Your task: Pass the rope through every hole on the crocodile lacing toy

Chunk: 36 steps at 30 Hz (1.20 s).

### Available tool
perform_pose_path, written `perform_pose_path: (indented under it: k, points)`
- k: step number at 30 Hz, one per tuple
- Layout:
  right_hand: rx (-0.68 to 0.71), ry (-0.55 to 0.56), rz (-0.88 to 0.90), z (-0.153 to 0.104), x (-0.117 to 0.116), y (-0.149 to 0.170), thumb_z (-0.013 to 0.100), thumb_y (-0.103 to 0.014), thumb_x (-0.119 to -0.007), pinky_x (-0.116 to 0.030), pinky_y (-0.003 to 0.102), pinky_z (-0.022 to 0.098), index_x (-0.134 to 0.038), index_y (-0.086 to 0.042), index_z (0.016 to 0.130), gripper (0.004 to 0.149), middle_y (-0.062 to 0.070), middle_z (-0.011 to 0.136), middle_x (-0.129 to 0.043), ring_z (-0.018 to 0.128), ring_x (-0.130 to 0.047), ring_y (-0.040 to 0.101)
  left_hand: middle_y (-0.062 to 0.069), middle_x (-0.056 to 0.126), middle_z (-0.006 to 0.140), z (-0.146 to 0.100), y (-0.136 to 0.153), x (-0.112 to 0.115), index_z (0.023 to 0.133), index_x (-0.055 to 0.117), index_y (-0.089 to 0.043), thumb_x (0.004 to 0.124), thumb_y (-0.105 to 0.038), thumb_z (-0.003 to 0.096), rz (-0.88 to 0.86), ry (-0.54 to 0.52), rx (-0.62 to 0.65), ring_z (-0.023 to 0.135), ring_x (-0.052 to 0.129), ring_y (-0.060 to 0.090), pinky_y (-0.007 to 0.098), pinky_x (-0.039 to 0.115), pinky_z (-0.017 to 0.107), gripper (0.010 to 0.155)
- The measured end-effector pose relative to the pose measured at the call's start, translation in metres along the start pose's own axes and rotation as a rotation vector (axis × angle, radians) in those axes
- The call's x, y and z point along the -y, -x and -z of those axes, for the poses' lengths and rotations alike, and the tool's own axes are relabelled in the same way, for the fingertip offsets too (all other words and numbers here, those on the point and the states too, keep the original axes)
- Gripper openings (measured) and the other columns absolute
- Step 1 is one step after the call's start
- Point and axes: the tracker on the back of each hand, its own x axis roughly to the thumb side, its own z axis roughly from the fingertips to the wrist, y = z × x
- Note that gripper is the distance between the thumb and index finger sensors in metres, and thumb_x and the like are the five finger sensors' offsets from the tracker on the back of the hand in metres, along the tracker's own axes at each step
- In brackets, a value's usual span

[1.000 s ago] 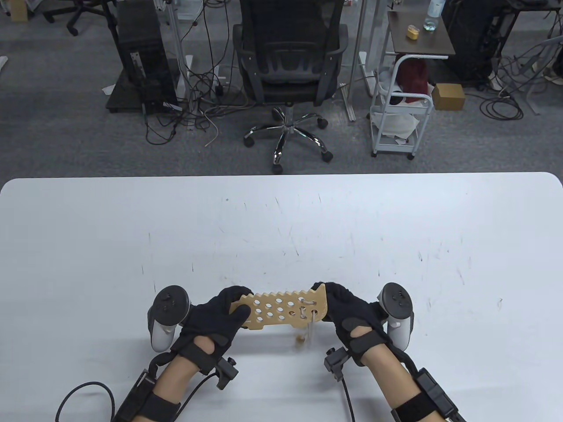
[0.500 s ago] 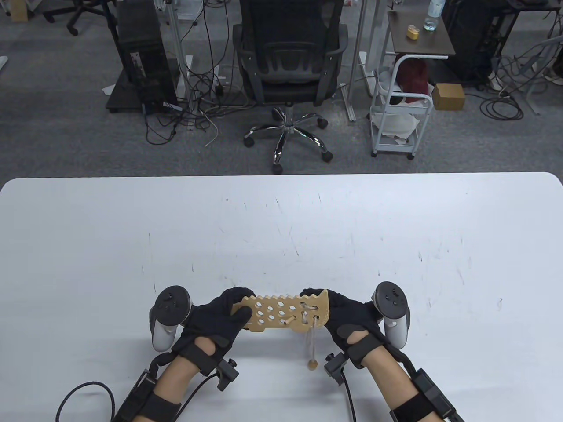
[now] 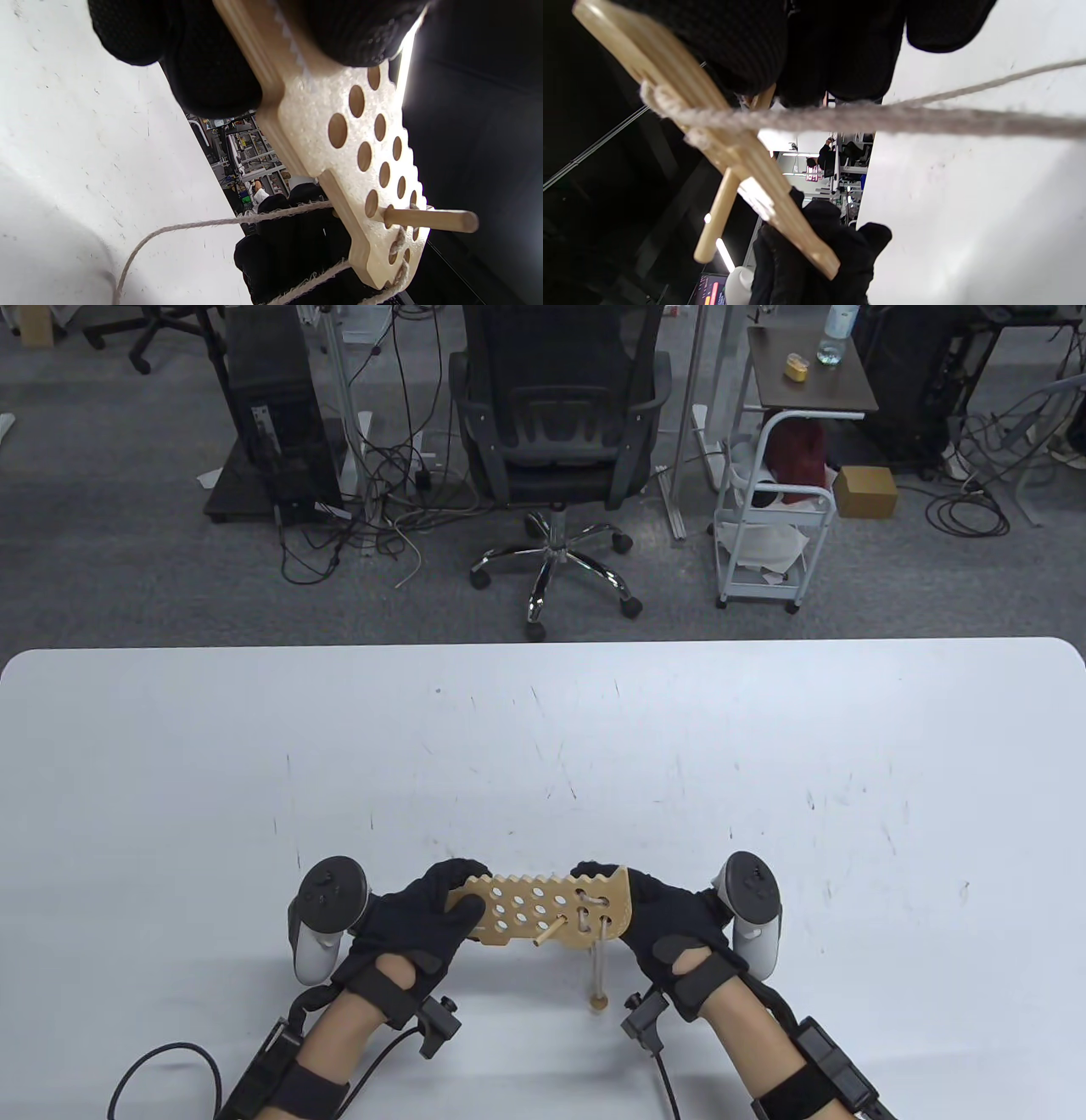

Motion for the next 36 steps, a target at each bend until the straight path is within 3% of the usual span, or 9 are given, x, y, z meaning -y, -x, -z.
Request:
perform_pose_path:
  k: [25,36]
  points:
    - [-0.007,-0.154,0.189,0.000,-0.015,0.000,0.046,-0.014,-0.074,-0.060,0.063,0.061,-0.078,-0.023,0.092,0.047,0.011,0.088,-0.090,0.082,-0.082,0.040,-0.003,0.091,0.076,-0.001,-0.001,-0.002,0.091,0.071,-0.028,0.078,-0.043,0.0387,0.014,-0.029,-0.016,0.056,0.098,0.023,0.049,0.073,0.062,0.054]
    - [-0.026,-0.071,0.090,0.001,-0.005,0.004,0.047,-0.014,-0.072,-0.058,0.063,0.061,-0.077,-0.022,0.093,0.047,0.008,0.089,-0.088,0.083,-0.080,0.039,-0.004,0.091,0.076,-0.002,-0.003,-0.007,0.090,0.071,-0.028,0.078,-0.043,0.0395,0.016,-0.054,0.007,0.056,0.098,0.022,0.049,0.073,0.063,0.053]
